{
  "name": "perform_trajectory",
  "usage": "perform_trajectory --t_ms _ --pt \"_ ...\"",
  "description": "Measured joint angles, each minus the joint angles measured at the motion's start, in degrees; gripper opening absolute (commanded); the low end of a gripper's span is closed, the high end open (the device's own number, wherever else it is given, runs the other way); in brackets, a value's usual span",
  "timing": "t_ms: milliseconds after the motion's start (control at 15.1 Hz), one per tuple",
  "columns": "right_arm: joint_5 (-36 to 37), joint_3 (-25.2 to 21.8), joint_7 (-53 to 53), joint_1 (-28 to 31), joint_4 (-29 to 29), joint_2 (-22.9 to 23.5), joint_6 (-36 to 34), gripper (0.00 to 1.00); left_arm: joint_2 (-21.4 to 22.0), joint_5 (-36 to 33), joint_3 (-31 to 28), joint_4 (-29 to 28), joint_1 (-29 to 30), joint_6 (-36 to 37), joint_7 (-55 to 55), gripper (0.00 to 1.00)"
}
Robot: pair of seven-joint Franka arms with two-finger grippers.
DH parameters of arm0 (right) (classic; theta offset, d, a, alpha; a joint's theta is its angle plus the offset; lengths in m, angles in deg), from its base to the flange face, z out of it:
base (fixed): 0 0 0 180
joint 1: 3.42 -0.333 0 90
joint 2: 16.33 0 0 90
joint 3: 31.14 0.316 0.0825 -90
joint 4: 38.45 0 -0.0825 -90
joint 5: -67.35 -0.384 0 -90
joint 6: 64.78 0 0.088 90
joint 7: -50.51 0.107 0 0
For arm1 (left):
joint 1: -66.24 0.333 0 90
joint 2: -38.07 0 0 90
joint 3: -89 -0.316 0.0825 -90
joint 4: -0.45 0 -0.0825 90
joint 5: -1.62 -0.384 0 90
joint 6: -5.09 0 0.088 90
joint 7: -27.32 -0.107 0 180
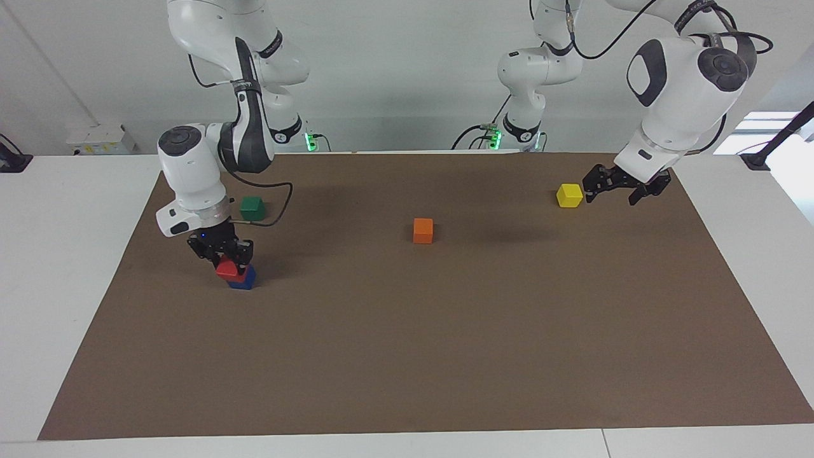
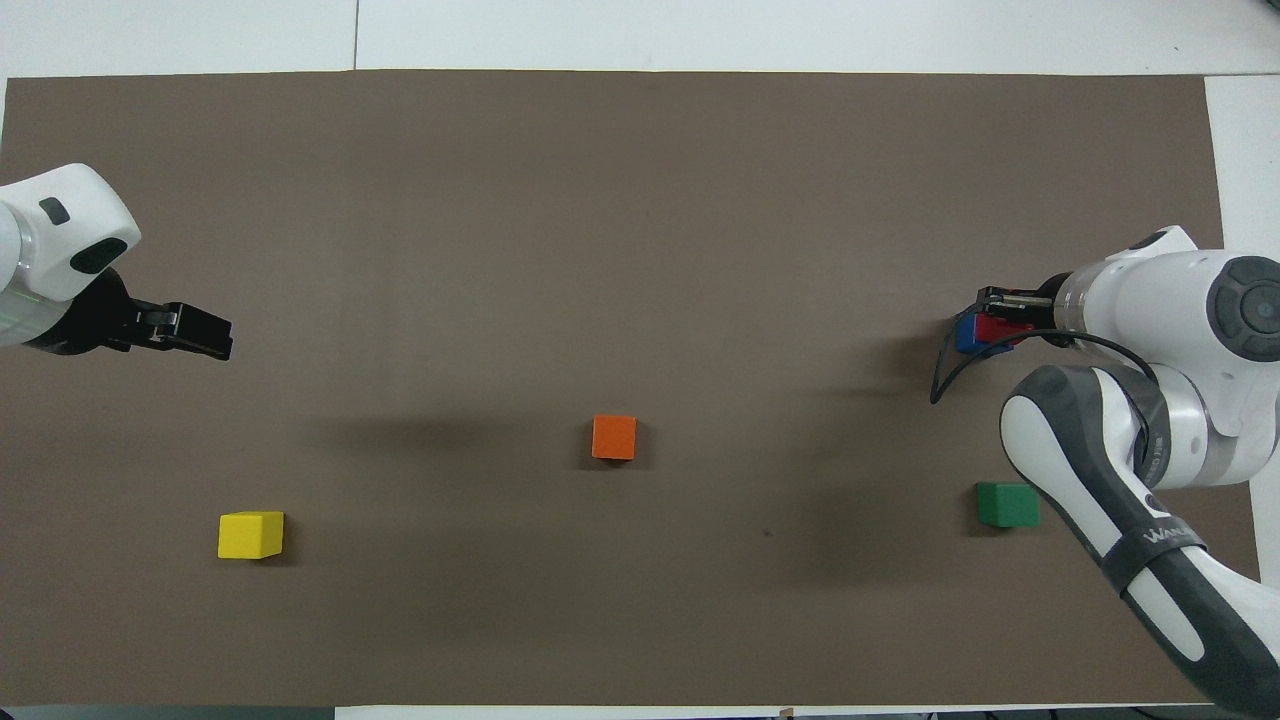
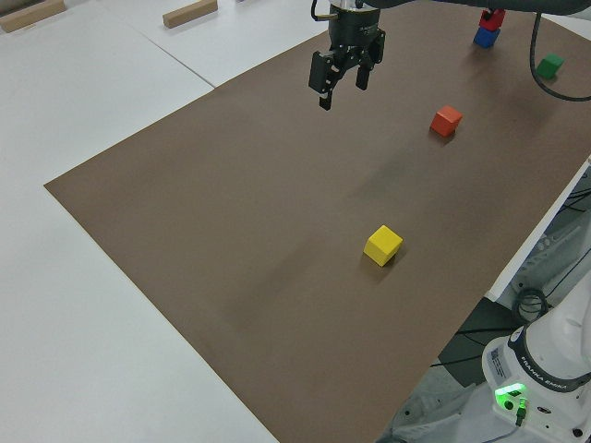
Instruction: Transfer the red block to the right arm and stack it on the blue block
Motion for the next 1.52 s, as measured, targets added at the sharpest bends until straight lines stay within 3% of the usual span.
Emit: perform_trajectory --t_ms 66,132,199,728,927,1192,1523 --pt "0.0 0.0 0.0 0.0 0.0 0.0 -0.2 0.7 0.2 0.0 -0.1 0.0 0.0 0.0 0.0 1.0" --pt "0.0 0.1 0.0 -0.1 0.0 -0.1 -0.4 0.92 0.3 0.0 -0.3 0.0 0.0 0.0 0.0 1.0" --pt "0.0 0.1 0.0 -0.1 0.0 -0.2 -0.8 0.98 0.4 0.0 -0.4 0.0 0.0 0.0 0.0 1.0" --pt "0.0 0.2 0.0 -0.1 -0.6 -0.4 -4.4 1.0 1.0 0.0 -0.6 0.0 0.1 0.0 0.0 1.0" --pt "-0.8 0.3 0.0 -0.1 -5.5 -0.6 -13.1 1.0 1.5 0.0 -0.9 0.0 0.2 0.0 0.0 1.0" --pt "-3.4 0.8 -2.1 -0.4 -16.1 -1.3 -27.6 1.0 1.5 0.0 -0.9 0.0 0.2 0.0 0.0 1.0" --pt "-4.1 0.8 -7.0 -0.5 -22.7 -4.2 -38.2 1.0 1.5 0.0 -0.9 0.0 0.2 0.0 0.0 1.0"
